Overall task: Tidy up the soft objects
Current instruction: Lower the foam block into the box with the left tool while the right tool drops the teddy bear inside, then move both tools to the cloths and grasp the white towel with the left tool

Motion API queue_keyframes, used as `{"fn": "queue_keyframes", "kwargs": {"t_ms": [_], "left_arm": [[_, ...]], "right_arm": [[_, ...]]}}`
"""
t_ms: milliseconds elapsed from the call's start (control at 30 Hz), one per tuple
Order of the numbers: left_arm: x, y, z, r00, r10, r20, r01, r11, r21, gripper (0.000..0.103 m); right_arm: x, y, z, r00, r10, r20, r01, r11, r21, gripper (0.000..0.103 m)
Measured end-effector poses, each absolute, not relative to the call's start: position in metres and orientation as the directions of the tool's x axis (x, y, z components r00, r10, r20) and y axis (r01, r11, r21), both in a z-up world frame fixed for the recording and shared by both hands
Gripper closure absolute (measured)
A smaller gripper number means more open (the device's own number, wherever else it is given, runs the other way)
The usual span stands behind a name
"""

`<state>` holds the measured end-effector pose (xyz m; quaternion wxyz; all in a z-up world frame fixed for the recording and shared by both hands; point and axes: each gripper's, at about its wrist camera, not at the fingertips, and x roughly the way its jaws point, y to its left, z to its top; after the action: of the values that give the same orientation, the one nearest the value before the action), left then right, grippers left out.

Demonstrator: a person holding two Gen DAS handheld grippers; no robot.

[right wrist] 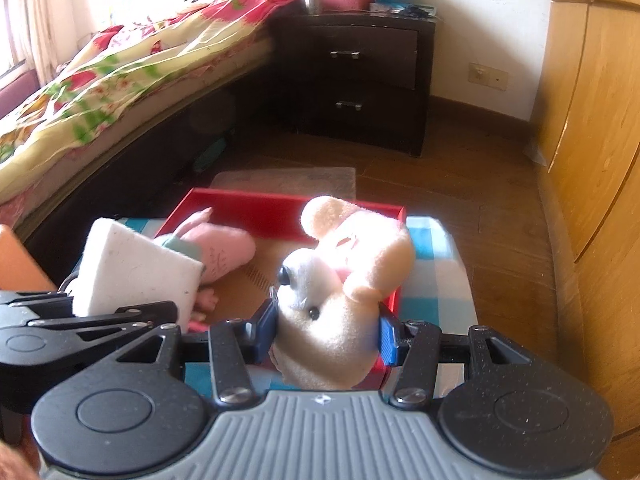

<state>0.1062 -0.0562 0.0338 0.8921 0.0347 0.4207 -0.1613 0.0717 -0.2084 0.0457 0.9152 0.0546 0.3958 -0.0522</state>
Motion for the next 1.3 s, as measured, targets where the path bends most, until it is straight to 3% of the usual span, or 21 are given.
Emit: {"fn": "queue_keyframes", "kwargs": {"t_ms": [367, 400, 467, 500, 633, 1100, 1300], "left_arm": [[0.141, -0.075, 0.014, 0.584, -0.194, -0.788, 0.304, 0.953, -0.009, 0.079], [0.141, -0.076, 0.014, 0.581, -0.195, -0.790, 0.309, 0.951, -0.008, 0.074], [0.138, -0.077, 0.016, 0.589, -0.197, -0.784, 0.313, 0.950, -0.003, 0.048], [0.135, -0.077, 0.018, 0.600, -0.194, -0.776, 0.312, 0.950, 0.003, 0.046], [0.125, -0.074, 0.024, 0.616, -0.187, -0.765, 0.314, 0.949, 0.020, 0.044], [0.060, -0.046, 0.020, 0.573, -0.235, -0.785, 0.342, 0.939, -0.031, 0.038], [0.035, -0.034, 0.012, 0.543, -0.263, -0.797, 0.350, 0.934, -0.069, 0.038]], "right_arm": [[0.129, -0.218, 0.024, 0.635, -0.134, -0.761, 0.182, 0.983, -0.021, 0.073], [0.132, -0.219, 0.022, 0.629, -0.120, -0.768, 0.181, 0.983, -0.005, 0.072], [0.135, -0.222, 0.018, 0.616, -0.067, -0.785, 0.168, 0.985, 0.048, 0.065], [0.134, -0.222, 0.017, 0.612, -0.066, -0.788, 0.173, 0.984, 0.052, 0.063], [0.125, -0.225, 0.017, 0.613, -0.109, -0.783, 0.197, 0.980, 0.018, 0.057], [0.038, -0.209, 0.024, 0.639, -0.005, -0.769, 0.150, 0.982, 0.118, 0.057], [0.009, -0.195, 0.020, 0.627, -0.027, -0.778, 0.120, 0.991, 0.062, 0.057]]}}
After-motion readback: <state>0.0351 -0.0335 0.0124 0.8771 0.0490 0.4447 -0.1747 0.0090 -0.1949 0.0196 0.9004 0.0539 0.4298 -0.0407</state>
